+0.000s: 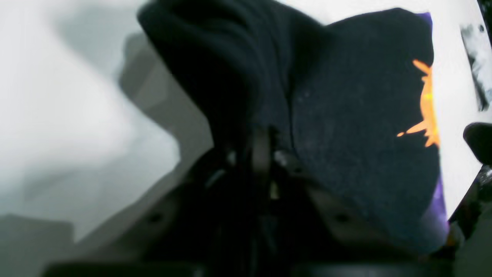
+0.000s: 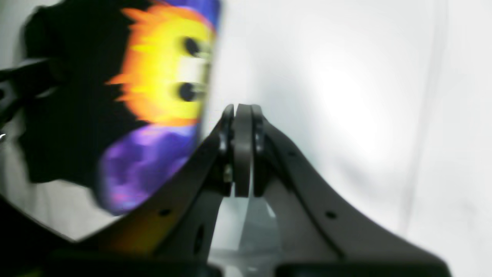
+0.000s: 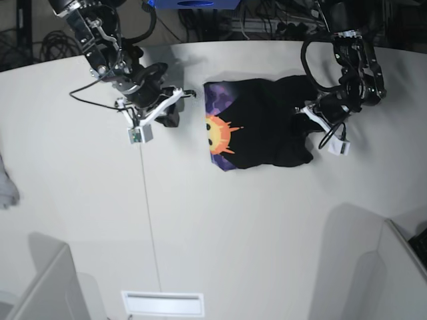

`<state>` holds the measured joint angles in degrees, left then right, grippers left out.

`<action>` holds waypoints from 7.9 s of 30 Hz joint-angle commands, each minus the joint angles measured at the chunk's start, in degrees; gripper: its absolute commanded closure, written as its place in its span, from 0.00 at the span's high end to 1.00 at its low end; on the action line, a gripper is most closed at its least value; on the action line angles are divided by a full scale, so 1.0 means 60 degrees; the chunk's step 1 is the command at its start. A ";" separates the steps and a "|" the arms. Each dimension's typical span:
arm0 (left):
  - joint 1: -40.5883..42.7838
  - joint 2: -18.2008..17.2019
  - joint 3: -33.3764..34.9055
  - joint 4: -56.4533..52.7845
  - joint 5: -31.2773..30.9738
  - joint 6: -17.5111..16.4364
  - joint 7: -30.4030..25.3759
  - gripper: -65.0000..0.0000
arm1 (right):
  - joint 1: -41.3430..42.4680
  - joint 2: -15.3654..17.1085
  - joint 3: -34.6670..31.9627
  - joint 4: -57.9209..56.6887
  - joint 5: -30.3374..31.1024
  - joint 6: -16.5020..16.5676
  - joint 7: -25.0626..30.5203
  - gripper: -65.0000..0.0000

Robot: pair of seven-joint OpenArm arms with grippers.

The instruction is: Fold the T-shirt properly

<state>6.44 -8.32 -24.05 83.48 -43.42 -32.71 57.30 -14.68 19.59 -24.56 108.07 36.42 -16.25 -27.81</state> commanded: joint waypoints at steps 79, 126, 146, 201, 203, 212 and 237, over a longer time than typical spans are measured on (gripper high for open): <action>-0.6970 -0.0497 1.3980 -0.2361 0.5280 -0.1215 -0.3198 0.00 | -0.3481 -0.2541 0.7734 0.0735 0.0017 0.0108 0.0233 0.00; -0.3249 -0.0878 0.5965 0.3661 0.5310 -0.1215 -0.3213 0.00 | -0.3407 -0.0694 0.7338 0.0721 -0.0364 0.2130 0.1053 0.00; 0.4751 -0.2445 0.1232 0.4921 0.5310 -0.1215 -0.8312 0.00 | -0.4345 -0.2394 0.9111 0.0779 -0.3866 0.6804 0.2342 0.00; 0.4121 -0.0966 0.4969 -0.6536 0.8313 -0.0827 -0.8605 0.00 | -0.1884 -0.0621 0.2679 -1.2759 -0.3895 0.6789 0.2621 0.00; 0.3711 -0.0716 0.4881 -0.7254 0.8313 -0.0636 -0.8619 0.00 | -0.1312 -0.0650 0.2254 -1.3931 -0.3895 0.6789 0.3295 0.00; 0.1250 0.0221 0.4881 -1.2939 0.8313 0.0697 -1.1623 0.00 | 0.0021 -0.1090 0.1463 -1.5690 -0.3836 0.6760 0.5551 0.00; 0.0590 0.0412 0.4969 -1.2851 0.8401 0.1649 -1.2971 0.00 | 0.0578 -0.1603 0.0730 -1.6539 -0.3822 0.3683 0.7148 0.00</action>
<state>9.43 -5.85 5.72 6.52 7.01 -22.46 -20.18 -10.72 9.61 -20.36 8.88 13.47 5.78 14.92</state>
